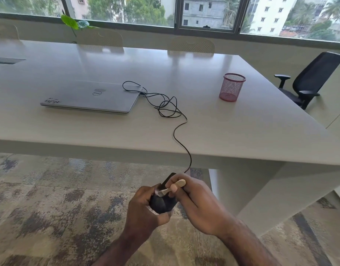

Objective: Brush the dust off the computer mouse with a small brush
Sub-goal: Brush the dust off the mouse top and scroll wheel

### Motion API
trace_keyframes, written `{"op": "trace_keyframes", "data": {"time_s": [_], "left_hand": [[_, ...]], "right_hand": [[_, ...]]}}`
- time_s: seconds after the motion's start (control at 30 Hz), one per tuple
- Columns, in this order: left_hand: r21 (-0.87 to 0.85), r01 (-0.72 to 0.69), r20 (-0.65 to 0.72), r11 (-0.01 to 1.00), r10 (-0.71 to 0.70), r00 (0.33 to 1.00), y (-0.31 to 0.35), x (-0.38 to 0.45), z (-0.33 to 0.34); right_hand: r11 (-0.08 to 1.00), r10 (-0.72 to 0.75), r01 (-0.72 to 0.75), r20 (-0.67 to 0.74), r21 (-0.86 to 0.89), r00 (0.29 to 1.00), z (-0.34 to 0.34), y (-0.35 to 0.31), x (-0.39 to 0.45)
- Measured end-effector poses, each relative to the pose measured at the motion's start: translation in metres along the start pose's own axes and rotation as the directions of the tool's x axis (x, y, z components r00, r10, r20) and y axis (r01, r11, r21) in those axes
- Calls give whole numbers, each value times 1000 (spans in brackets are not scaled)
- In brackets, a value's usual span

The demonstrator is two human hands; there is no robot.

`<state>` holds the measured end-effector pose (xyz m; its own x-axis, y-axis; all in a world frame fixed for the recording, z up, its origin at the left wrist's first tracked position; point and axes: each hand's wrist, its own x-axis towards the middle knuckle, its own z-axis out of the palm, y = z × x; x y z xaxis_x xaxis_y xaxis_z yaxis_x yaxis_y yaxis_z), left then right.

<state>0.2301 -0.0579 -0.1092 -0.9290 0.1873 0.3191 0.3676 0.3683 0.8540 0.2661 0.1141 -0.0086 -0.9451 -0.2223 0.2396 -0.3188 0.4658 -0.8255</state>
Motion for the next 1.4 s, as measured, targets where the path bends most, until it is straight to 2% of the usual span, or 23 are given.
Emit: {"op": "trace_keyframes", "data": {"time_s": [0.23,0.33,0.4,0.47,0.83,0.9,0.97,1.07,1.3,1.4], "left_hand": [[-13,2,8,1000,-2,1000,6,1,-1],[-25,31,7,999,-31,1000,5,2,-1],[-46,55,18,997,-54,998,4,2,-1],[-69,66,29,995,-64,998,4,1,-2],[-94,62,-28,994,-65,997,12,4,-2],[-102,50,-32,994,-53,998,11,6,-2],[-112,50,-34,992,-54,998,9,7,-2],[-106,51,-48,993,-57,997,8,9,-1],[-78,23,-49,997,-27,998,11,10,-1],[-72,15,-45,997,-18,999,9,10,-1]], "right_hand": [[996,27,-33,77,83,997,2,7,-3],[980,39,-22,-83,197,996,-2,11,-2],[988,49,-13,-231,153,972,-9,16,1],[996,64,-42,-293,80,954,-15,19,3],[992,-41,47,-59,115,997,5,14,-8],[987,-38,50,-84,154,996,5,14,-7],[978,-21,54,-165,201,986,0,15,-5],[977,-9,58,-237,203,972,-10,20,-3],[981,-31,42,-59,191,998,-5,22,-6],[977,-33,41,-40,210,999,-5,21,-5]]}}
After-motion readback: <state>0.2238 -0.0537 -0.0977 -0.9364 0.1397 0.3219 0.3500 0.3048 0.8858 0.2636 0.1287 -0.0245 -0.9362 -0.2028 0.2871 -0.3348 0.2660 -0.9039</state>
